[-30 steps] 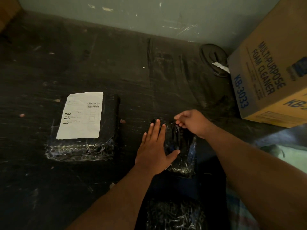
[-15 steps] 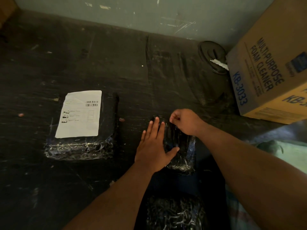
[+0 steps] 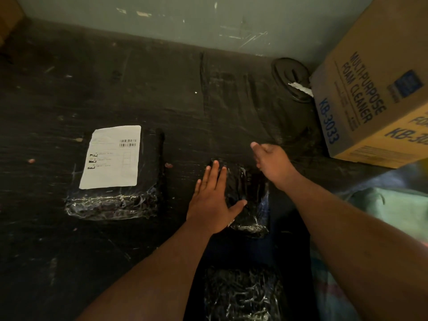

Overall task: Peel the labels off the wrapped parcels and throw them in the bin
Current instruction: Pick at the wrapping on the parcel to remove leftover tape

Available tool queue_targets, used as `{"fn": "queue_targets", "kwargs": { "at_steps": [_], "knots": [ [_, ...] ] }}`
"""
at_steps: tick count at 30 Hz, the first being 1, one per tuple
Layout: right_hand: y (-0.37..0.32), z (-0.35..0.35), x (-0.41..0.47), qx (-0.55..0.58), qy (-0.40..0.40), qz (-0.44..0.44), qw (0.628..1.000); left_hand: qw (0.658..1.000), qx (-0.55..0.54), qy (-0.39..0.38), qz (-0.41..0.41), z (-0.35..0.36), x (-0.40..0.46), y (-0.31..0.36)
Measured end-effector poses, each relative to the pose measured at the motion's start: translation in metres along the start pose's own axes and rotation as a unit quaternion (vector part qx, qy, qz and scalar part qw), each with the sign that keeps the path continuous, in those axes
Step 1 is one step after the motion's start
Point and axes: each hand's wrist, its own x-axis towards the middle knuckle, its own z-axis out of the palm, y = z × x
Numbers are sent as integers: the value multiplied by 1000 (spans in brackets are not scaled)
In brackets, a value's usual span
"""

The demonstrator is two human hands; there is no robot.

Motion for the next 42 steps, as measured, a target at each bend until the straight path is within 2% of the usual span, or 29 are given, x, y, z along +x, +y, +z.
{"fn": "queue_targets", "kwargs": {
  "at_steps": [2, 5, 9, 12, 15, 17, 21, 23, 31, 37, 42],
  "knots": [
    [5, -10, -7, 5, 23, -27, 999, 1000, 5, -9, -2, -2, -1, 1],
    [16, -16, -18, 30, 24, -6, 999, 999, 12, -32, -11, -5, 0, 2],
    [48, -3, -36, -62, 8, 37, 997, 997, -35, -62, -21, -16, -3, 5],
    [64, 21, -61, -81, -21, 83, 993, 996, -75, -23, -47, -19, -26, -6],
    [73, 44, -80, -92, -22, 93, 991, 998, -39, 16, -46, -10, -67, -32],
    [74, 50, -86, -70, -7, 79, 994, 999, 7, 15, -50, -2, -95, -53],
    [66, 51, -99, -54, 32, 68, 996, 987, 140, -40, -63, 17, -151, -83],
    [60, 48, -108, -48, 46, 65, 996, 982, 170, -40, -67, 23, -171, -86],
    [47, 17, -153, 50, 20, -31, 998, 976, 195, -46, -86, 31, -200, -73],
    [58, 1, -228, 168, 31, -40, 984, 977, 189, -41, -88, 42, -231, -65],
    [86, -9, -291, 194, 27, -44, 980, 978, 180, -24, -99, 56, -266, -59]
  ]
}}
